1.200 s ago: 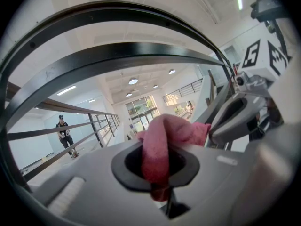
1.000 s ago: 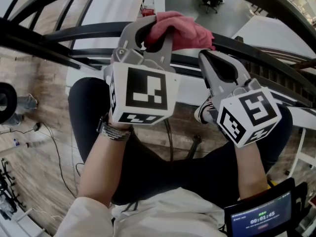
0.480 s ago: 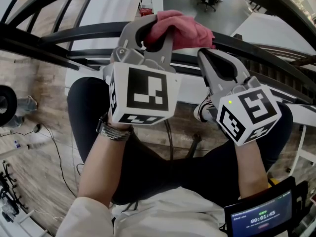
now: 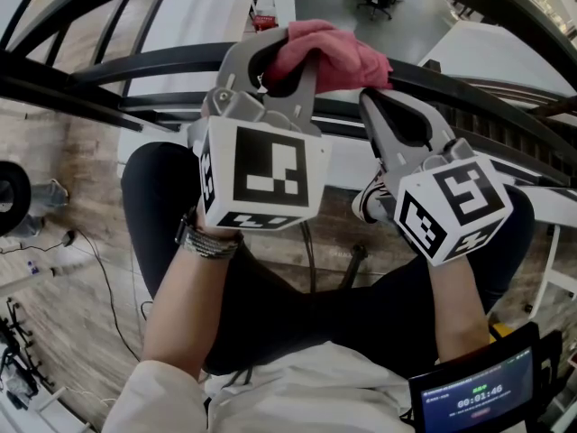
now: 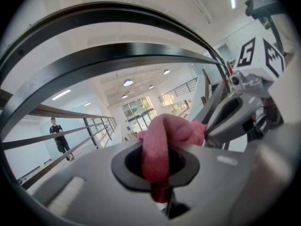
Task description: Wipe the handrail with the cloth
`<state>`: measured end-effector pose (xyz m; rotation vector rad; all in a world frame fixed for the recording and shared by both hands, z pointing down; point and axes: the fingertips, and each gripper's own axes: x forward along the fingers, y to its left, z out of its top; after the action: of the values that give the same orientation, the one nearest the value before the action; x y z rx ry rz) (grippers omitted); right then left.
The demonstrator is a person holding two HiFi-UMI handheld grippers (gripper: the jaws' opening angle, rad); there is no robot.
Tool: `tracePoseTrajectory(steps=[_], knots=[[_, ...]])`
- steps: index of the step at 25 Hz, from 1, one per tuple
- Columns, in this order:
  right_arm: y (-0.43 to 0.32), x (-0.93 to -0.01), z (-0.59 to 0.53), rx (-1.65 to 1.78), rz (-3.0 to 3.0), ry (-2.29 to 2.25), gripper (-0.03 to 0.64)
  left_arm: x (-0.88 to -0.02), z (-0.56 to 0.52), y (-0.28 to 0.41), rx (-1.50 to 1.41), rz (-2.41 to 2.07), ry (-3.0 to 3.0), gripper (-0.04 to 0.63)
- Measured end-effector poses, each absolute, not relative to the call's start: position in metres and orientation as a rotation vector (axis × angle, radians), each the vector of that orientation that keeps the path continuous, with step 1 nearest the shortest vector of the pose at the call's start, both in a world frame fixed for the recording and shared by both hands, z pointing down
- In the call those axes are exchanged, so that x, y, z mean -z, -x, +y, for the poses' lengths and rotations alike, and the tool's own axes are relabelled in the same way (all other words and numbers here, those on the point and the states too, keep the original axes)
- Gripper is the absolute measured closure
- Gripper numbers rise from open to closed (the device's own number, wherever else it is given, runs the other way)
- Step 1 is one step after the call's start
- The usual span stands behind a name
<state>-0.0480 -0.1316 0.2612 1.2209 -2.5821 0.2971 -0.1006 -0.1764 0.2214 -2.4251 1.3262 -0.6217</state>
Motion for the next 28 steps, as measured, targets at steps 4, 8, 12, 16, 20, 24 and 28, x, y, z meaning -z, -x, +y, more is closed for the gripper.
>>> tracePoseTrajectory(steps=[4,8,12,16,20,24,28], knots=[[0.047,-0.261,-0.132,-0.298,-2.581,-1.226,0.615,-0.222,-0.177,0.099,0.623,1.321,2.427,0.566],[0.044,-0.263,-0.132,-0.3,-2.579,-1.232,0.615,-0.223,-0.175,0.096,0.623,1.316,2.432,0.566],[0.043,-0.263,-0.132,-0.302,-2.577,-1.237,0.615,-0.223,-0.175,0.094,0.63,1.31,2.439,0.566],[0.042,-0.263,-0.133,-0.302,-2.576,-1.24,0.615,-0.225,-0.175,0.095,0.634,1.318,2.455,0.566],[0.041,-0.263,-0.133,-0.303,-2.576,-1.246,0.615,-0.223,-0.175,0.091,0.641,1.293,2.462,0.566],[0.039,-0.264,-0.132,-0.306,-2.575,-1.25,0.615,-0.224,-0.173,0.088,0.644,1.284,2.465,0.566],[0.037,-0.264,-0.132,-0.308,-2.573,-1.255,0.615,-0.227,-0.172,0.087,0.643,1.302,2.477,0.566]])
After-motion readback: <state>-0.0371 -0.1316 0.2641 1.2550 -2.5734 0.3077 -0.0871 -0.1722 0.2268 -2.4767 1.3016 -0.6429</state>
